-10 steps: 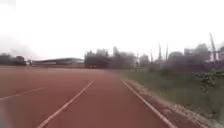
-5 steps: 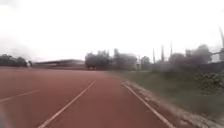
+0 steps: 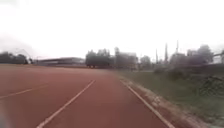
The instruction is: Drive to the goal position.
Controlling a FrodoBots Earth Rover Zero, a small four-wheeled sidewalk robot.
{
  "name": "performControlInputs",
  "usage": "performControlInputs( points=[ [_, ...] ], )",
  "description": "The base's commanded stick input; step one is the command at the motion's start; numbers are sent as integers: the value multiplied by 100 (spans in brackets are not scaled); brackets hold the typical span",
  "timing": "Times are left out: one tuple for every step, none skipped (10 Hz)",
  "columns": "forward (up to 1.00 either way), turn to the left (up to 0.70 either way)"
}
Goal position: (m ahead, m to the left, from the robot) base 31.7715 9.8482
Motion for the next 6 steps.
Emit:
performControlInputs(
  points=[
    [70,0],
    [70,0],
    [70,0],
    [70,0],
    [70,0],
    [70,0]
  ],
)
